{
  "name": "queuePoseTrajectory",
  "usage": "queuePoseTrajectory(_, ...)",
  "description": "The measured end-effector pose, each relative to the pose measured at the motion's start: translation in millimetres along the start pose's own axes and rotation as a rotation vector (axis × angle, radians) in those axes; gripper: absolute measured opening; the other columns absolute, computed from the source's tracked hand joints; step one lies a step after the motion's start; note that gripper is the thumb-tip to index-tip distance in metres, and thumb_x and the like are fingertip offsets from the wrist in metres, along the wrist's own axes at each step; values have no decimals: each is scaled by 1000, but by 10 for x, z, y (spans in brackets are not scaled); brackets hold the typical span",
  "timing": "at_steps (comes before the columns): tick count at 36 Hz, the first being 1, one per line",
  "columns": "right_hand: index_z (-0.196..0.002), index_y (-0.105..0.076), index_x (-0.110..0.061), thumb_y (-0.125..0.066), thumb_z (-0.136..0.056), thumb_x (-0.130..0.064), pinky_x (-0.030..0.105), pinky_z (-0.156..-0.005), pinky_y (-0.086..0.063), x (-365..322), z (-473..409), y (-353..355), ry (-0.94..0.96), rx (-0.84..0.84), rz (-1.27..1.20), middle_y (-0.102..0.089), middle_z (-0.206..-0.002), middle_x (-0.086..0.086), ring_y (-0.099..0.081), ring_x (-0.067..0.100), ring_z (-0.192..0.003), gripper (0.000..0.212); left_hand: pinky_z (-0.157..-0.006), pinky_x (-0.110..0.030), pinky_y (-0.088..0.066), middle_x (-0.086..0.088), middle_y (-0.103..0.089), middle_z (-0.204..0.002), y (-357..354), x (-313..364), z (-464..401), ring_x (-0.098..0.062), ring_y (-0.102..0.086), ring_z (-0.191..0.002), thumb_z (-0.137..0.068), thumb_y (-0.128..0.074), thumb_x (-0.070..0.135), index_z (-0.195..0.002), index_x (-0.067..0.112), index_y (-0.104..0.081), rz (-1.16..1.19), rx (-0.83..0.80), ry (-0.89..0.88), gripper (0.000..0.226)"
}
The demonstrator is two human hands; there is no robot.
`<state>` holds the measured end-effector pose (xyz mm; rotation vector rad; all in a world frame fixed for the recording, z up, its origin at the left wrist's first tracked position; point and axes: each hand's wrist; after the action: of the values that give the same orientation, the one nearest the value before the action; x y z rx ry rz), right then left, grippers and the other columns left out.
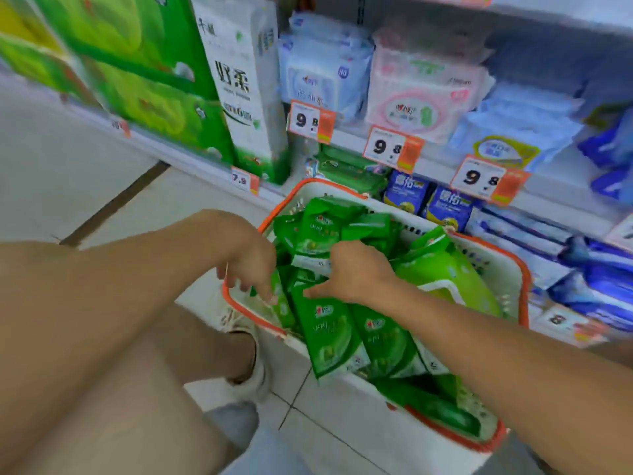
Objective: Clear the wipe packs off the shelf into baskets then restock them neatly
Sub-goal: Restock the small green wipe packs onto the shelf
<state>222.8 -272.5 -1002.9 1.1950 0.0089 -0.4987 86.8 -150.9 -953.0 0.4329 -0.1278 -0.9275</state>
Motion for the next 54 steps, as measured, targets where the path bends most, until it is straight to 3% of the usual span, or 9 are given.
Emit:
queuePoseTrajectory(6, -135, -36, -11, -85, -53, -70, 38, -85, -55, -88, 287, -525, -120, -99, -187, -60, -120, 5, -62, 27, -110, 113, -64, -30, -55, -19, -62, -104, -231, 368, -256, -31, -66, -98, -101, -51, 34, -111, 1, -58, 212, 48, -21, 35)
queuePoseTrajectory(14, -113, -62, -20, -90, -57, -52, 34, -76, -60, -114, 198, -215, -125, -225, -670, -69, -107, -1, -67, 16, -95, 70, -93, -37, -54, -4, -64, -111, -353, 245, -175, -25, -64, -103, -89, -62, 54, -116, 20, -60, 1055, -35, -105, 43)
queuePoseTrajectory(18, -114, -67, -20, -95, -63, -29, 40, -79, -63, 116, 194, 148, -33, -243, -893, -74, -107, 1, -72, 19, -97, 59, -93, -45, -55, -4, -75, -108, -260, 276, -83, -23, -71, -99, -91, -68, 24, -121, 18, -65, 1212, 51, -239, 31)
queuePoseTrajectory(21, -117, -65, -2, -90, -72, -28, 33, -77, -63, 355, 352, 273, -83, -607, -576, -72, -109, 15, -74, 22, -88, 57, -97, -49, -52, 2, -76, -106, -201, 288, -116, -22, -70, -103, -77, -82, 18, -116, 20, -68, 1096, 196, -219, 42)
queuePoseTrajectory(25, -72, -60, -8, -81, -74, -56, 32, -73, -55, 609, 716, -145, 10, -885, 223, -64, -61, -3, -63, 21, -68, 52, -93, -46, -55, 3, -74, -111, -193, 403, -165, -21, -69, -103, -67, -90, 30, -121, 19, -63, 971, 241, -190, 62)
queuePoseTrajectory(32, -99, -74, -12, -71, -90, -24, 35, -74, -53, 890, 723, -69, 213, -502, 155, -63, -73, -3, -65, 27, -78, 16, -90, -47, -57, -1, -76, -107, -54, 593, -77, -21, -73, -98, -77, -83, 22, -121, 8, -60, 876, 147, -311, 52)
queuePoseTrajectory(39, -120, -66, -6, -61, -97, -12, 36, -74, -62, 1175, 703, 672, 1, -374, -863, -75, -111, 14, -73, 28, -99, 24, -92, -48, -56, -6, -76, -106, 112, 493, 67, -24, -73, -99, -76, -82, 23, -124, 8, -55, 1124, 279, -331, 57)
queuePoseTrajectory(50, -110, -70, -8, -68, -93, -13, 31, -63, -58, 892, 504, 646, -106, 67, -1356, -78, -92, 7, -75, 18, -76, 18, -94, -44, -53, 4, -77, -102, 114, 767, 300, -19, -71, -100, -86, -58, 60, -105, 27, -69, 1498, 337, -492, 40)
queuePoseTrajectory(54, -109, -68, -3, -67, -95, -25, 37, -61, -61, 678, 465, 599, -112, 181, -1447, -74, -92, 14, -73, 23, -71, 26, -97, -47, -53, -3, -75, -111, 80, 732, 310, -21, -72, -103, -69, -86, 15, -120, 18, -65, 1382, 466, -602, 55)
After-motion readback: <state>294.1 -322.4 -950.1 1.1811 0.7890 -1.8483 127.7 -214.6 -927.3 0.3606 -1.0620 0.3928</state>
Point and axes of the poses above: each hand's wrist, its own z-axis away from the middle knuckle, its own y-axis out of the back of the hand, x = y × z
